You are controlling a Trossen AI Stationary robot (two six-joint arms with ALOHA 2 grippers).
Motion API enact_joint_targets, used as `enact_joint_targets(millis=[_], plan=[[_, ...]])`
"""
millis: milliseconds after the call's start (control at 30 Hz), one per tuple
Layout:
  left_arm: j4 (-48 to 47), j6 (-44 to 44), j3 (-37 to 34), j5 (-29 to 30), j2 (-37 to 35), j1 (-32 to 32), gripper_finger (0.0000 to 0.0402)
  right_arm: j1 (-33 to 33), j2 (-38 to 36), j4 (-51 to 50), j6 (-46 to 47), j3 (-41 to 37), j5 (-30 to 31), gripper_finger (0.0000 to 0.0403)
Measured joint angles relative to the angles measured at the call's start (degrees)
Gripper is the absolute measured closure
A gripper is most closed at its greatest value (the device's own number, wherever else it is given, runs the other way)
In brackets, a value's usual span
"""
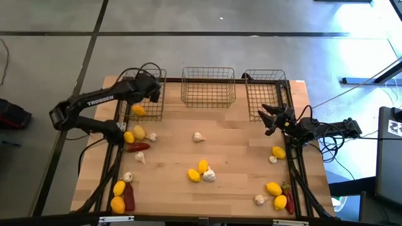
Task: Sort produce into baskets
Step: Put the yellow lemon into the left gold wire basket, then put the white garlic into the right gold wire basket
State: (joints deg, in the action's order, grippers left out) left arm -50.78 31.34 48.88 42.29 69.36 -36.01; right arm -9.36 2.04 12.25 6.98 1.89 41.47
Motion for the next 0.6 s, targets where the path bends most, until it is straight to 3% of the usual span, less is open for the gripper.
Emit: enact_joint_targets(millis=[300,600], plan=[[5.22,-3.0,-5.35,-4.0,0.0,-2.21,0.0232,-0.01,0.0,0.06,0.0,0.0,0.07,0.0185],[5.61,-3.23,-6.1,-6.29,0.02,-3.43,0.0166,0.02,0.0,-0.35,0.0,0.0,0.09,0.0185]])
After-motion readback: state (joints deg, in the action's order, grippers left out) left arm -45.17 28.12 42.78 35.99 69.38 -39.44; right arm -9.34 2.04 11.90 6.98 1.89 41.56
